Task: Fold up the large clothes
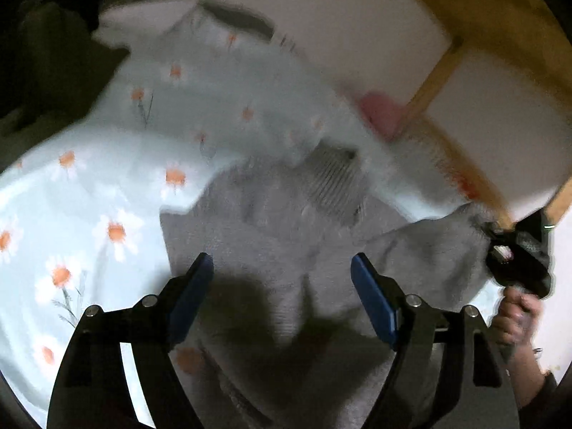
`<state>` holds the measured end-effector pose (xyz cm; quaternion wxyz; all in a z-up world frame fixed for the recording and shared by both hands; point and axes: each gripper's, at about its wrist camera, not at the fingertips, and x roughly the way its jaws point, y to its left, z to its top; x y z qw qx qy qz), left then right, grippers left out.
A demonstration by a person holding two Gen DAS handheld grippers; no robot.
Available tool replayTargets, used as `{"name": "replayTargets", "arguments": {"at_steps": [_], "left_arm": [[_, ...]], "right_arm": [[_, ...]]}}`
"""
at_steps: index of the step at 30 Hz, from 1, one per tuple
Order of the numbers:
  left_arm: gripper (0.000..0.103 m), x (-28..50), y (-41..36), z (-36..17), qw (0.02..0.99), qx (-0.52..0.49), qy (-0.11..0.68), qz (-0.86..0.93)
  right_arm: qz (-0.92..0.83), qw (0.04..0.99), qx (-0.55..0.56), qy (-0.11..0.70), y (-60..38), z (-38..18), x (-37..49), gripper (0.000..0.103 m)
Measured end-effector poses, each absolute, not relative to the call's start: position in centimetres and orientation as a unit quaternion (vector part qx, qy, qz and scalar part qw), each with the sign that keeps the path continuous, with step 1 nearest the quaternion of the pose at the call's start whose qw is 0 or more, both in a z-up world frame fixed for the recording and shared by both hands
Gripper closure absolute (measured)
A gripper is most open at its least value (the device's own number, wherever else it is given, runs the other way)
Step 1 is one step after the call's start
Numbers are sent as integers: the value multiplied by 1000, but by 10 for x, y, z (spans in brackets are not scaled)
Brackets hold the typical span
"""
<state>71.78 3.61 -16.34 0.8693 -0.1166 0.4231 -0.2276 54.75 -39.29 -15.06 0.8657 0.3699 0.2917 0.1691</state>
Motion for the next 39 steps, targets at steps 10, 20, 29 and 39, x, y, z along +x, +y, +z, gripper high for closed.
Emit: {"name": "replayTargets", "arguments": {"at_steps": [10,20,29,39], "left_arm": [[16,707,-32,-205,869,71,453,-184],[6,718,-16,-168,892,-21,430,-136],[4,717,-60,-228,896,115,424,-68],[5,700,-38,-213,901,91,416,-89]], "right_arm": [[57,847,358,390,-432,-219,527,93],[-86,876,219,421,-418,-210,521,73],[-74,942,91,315,-345,-134,519,3],[-91,888,79,444,-328,-235,561,3]]}}
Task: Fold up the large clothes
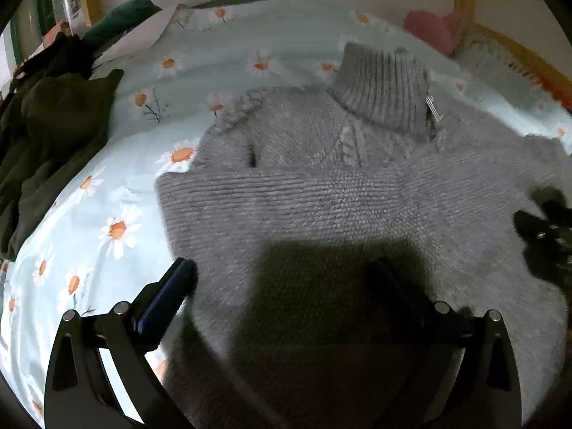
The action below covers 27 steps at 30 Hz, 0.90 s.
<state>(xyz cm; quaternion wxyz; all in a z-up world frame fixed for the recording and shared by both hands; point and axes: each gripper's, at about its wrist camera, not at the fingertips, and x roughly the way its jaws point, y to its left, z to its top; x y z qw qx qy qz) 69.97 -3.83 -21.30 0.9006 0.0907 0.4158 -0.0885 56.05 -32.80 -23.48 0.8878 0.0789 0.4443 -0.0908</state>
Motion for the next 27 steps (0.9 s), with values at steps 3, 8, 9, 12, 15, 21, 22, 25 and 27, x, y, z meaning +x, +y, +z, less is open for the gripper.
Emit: {"name": "replayTargets", "arguments": {"at_steps": [3,8,9,12,15,21,22,25,27], "left_arm": [[5,696,-3,-205,898,30,432,-72],[5,715,14,-225,863,6,492,-117],[5,717,10,-225,861,20,494,-121],[30,724,16,-218,865,-17,485,-128],[54,738,22,-220,849,-58,499,-160],[81,753,51,-197,827,-162,492,-219],[82,754,59,-189,827,-175,486,-222],[88,754,72,-173,833,-187,471,-223],[90,758,72,-173,851,-146,465,-194]], "right_arm": [[-83,888,86,443,-329,-233,556,3],[-88,885,72,451,-326,-234,559,3],[-89,885,72,451,-324,-235,561,3],[-89,888,75,444,-325,-233,557,3],[-88,888,75,445,-326,-233,557,3],[-82,891,105,433,-328,-224,552,3],[-79,892,111,430,-329,-222,552,3],[-71,895,119,425,-328,-217,553,3],[-83,889,98,440,-327,-224,559,3]]}}
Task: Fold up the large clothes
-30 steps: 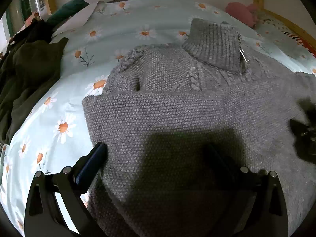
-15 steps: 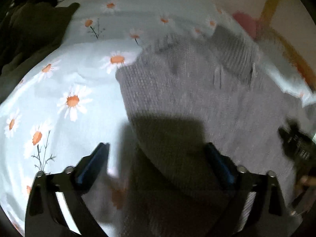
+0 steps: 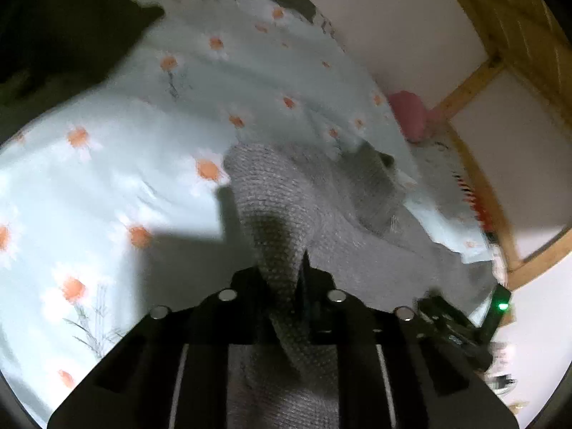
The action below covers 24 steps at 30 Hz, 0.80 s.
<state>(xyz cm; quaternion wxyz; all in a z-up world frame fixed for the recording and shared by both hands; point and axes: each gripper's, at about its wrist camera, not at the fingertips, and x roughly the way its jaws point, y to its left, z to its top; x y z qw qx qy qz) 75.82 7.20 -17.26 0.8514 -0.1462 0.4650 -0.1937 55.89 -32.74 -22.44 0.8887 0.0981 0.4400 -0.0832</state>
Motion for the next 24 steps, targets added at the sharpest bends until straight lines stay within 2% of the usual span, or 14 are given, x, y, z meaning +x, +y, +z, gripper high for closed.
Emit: {"name": "replayTargets", "arguments": {"at_steps": [3,6,8,9,12,13,14,15,16,17,19,20,22,24], "left_arm": [[83,771,74,-204,836,-133,508,-157],[74,758,72,-197,853,-122,486,-146],[57,752,74,-184,874,-115,454,-128],[44,748,76,-176,881,-123,435,-141],[40,752,73,-171,880,-104,441,-142],[40,754,70,-172,875,-99,452,-143],[39,749,70,-175,871,-95,462,-140],[34,741,71,-177,866,-96,470,-139],[29,731,73,-176,864,-99,472,-143],[27,719,74,-177,862,-101,472,-153],[26,679,73,-176,855,-107,468,-196],[26,662,68,-175,852,-112,461,-221],[15,630,46,-179,843,-105,461,-256],[15,622,27,-187,834,-96,473,-266]], "right_arm": [[-96,888,61,446,-322,-236,565,3],[-110,888,55,444,-323,-231,563,3],[-116,887,58,443,-329,-233,561,3],[-112,885,74,447,-334,-235,560,3],[-113,879,96,454,-339,-234,561,4],[-109,877,102,457,-338,-234,561,11],[-90,877,108,459,-336,-233,562,31],[-77,879,107,458,-334,-230,562,41],[-59,881,108,456,-331,-226,562,70],[-44,884,109,453,-328,-222,561,78],[-45,894,102,435,-326,-213,559,85],[-43,895,119,428,-330,-210,558,86],[-35,893,180,411,-346,-202,553,87],[-47,894,191,402,-356,-196,551,87]]}}
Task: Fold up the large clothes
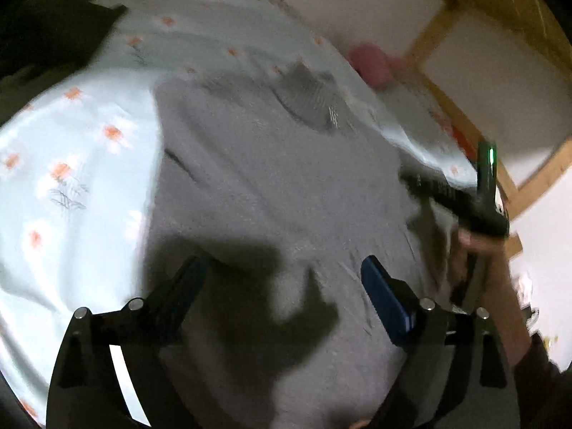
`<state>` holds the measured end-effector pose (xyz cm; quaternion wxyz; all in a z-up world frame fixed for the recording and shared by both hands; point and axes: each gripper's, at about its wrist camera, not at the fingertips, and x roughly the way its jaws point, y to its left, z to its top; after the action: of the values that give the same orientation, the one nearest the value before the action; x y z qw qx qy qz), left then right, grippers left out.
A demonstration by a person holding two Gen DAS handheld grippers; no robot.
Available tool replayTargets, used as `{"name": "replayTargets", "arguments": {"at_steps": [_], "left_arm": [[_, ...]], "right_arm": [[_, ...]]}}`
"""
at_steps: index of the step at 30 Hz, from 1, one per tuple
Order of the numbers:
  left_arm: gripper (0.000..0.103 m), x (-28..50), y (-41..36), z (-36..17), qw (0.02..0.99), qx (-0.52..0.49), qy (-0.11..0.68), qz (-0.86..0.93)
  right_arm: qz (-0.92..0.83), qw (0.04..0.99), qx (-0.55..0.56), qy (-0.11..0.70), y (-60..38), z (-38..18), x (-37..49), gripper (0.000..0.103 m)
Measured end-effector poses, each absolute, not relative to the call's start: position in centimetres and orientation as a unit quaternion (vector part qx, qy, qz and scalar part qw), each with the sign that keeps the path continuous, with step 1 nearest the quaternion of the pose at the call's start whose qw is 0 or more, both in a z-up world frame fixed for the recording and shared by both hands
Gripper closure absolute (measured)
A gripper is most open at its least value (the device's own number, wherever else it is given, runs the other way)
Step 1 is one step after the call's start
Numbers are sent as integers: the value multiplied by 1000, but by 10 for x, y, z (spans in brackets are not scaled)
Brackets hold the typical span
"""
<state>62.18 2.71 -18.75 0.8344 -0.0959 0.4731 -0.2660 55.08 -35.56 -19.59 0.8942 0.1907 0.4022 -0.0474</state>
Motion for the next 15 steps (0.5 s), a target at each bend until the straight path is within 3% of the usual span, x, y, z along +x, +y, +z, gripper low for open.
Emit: {"name": "replayTargets", "arguments": {"at_steps": [6,7,8,9,10,11,13,15], "left_arm": [[14,667,13,-223,809,-197,506,-223],[13,674,4,-227,798,-184,531,-220],[13,675,-7,-223,798,-155,543,-210],[13,672,-11,-217,798,-150,541,-218],[13,667,-14,-204,801,-153,530,-233],[13,657,-17,-182,818,-150,503,-235],[11,649,-18,-147,850,-145,445,-242],[5,657,-27,-119,898,-98,374,-210]], "right_arm": [[-81,885,190,417,-384,-204,545,87],[-79,873,185,443,-387,-215,548,84],[-81,865,175,462,-389,-222,550,75],[-76,867,168,464,-394,-223,554,74],[-77,874,148,456,-392,-219,551,66],[-96,881,125,445,-388,-211,546,39],[-148,902,76,399,-378,-189,532,3],[-173,922,23,346,-362,-164,518,3]]}}
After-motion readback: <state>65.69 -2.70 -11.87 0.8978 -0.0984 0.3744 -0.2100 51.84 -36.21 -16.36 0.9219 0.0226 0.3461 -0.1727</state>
